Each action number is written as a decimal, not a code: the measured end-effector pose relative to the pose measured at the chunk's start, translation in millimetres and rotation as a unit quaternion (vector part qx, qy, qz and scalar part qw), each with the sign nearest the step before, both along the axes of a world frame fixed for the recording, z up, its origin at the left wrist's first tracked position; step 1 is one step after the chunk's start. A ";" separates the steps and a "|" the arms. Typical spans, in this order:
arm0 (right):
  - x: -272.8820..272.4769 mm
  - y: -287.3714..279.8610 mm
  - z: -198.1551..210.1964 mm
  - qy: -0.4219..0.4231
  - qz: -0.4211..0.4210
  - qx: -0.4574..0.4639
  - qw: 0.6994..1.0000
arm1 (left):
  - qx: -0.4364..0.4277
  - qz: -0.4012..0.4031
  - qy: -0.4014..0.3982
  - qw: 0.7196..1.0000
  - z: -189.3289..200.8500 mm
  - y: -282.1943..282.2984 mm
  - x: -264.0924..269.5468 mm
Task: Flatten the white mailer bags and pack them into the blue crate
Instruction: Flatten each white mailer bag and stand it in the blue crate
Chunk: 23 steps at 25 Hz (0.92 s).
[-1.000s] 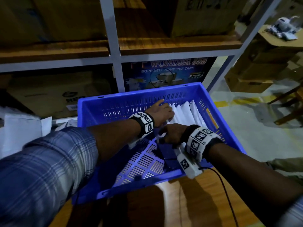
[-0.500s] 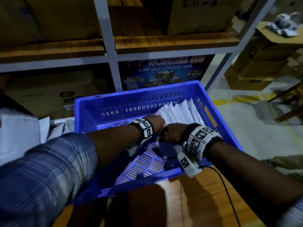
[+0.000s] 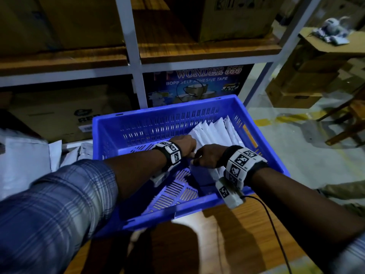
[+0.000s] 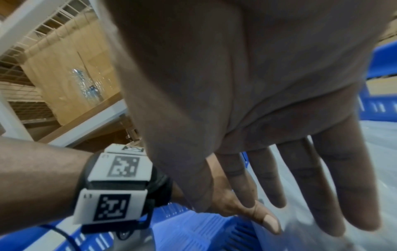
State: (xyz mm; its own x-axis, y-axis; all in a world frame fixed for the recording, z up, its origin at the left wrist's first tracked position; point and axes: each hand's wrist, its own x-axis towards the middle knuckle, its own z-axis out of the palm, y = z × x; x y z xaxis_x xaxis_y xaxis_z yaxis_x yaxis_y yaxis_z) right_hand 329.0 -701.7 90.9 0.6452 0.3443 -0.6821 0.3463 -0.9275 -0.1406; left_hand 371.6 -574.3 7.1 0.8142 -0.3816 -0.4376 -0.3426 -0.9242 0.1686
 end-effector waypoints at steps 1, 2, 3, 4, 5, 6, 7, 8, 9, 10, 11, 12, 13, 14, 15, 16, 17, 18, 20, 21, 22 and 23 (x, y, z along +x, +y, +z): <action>-1.2 1.0 3.9 -0.001 0.000 -0.001 1.000 | 0.002 -0.001 -0.008 1.000 4.4 0.8 -0.4; -2.1 1.8 9.0 -0.004 -0.001 -0.001 1.000 | 0.006 -0.004 -0.018 1.000 10.7 1.6 -2.0; -3.0 2.0 15.2 -0.010 -0.003 -0.001 1.000 | 0.016 -0.006 -0.027 0.999 16.5 2.6 -3.4; -4.6 2.6 23.9 -0.019 -0.007 0.000 1.000 | 0.027 -0.004 -0.040 0.999 23.6 4.6 -5.6; -6.8 3.2 31.7 -0.034 -0.012 0.002 0.999 | 0.032 -0.003 -0.057 0.998 31.0 7.6 -8.4; -10.4 4.7 41.0 -0.055 -0.015 0.006 0.998 | 0.034 -0.004 -0.084 0.996 41.4 11.9 -13.0; -15.0 6.9 49.3 -0.078 -0.020 0.015 0.997 | 0.031 -0.002 -0.113 0.993 52.6 16.2 -18.3; -20.0 8.6 56.1 -0.101 -0.028 0.033 0.994 | 0.026 0.007 -0.136 0.990 65.4 19.7 -24.7; -26.0 11.4 61.5 -0.123 -0.042 0.057 0.990 | 0.016 0.020 -0.158 0.987 80.2 24.6 -32.7; -33.5 14.3 65.9 -0.145 -0.058 0.084 0.984 | -0.002 0.036 -0.183 0.982 96.0 29.6 -42.4; -43.9 21.1 68.1 -0.169 -0.071 0.114 0.976 | -0.023 0.055 -0.211 0.976 108.8 39.6 -55.1; -55.6 30.4 69.6 -0.194 -0.079 0.148 0.967 | -0.048 0.072 -0.241 0.967 119.5 52.5 -70.4; -66.8 38.0 70.8 -0.215 -0.085 0.182 0.956 | -0.085 0.091 -0.272 0.954 126.8 64.4 -85.7; -82.1 52.1 71.6 -0.228 -0.087 0.217 0.945 | -0.134 0.114 -0.307 0.935 130.5 82.1 -107.2; -97.0 63.5 71.3 -0.237 -0.091 0.241 0.937 | -0.185 0.135 -0.335 0.914 130.3 95.9 -128.1; -116.0 80.6 69.7 -0.244 -0.093 0.259 0.930 | -0.230 0.156 -0.352 0.894 127.2 114.0 -154.3; -135.3 98.6 66.2 -0.252 -0.094 0.275 0.923 | -0.260 0.167 -0.359 0.881 123.0 131.3 -180.5; -152.2 115.1 62.3 -0.260 -0.092 0.292 0.916 | -0.277 0.171 -0.355 0.876 117.9 146.4 -204.2; -189.5 152.7 51.3 -0.262 -0.078 0.320 0.907 | -0.301 0.187 -0.330 0.875 103.7 181.1 -250.9; -209.3 173.9 44.4 -0.251 -0.071 0.330 0.907 | -0.307 0.205 -0.314 0.875 93.8 200.8 -273.9; -227.9 193.5 37.7 -0.238 -0.065 0.340 0.907 | -0.308 0.220 -0.299 0.876 84.9 219.2 -294.8; -244.3 209.7 32.2 -0.224 -0.063 0.345 0.909 | -0.302 0.234 -0.284 0.880 76.0 234.5 -311.9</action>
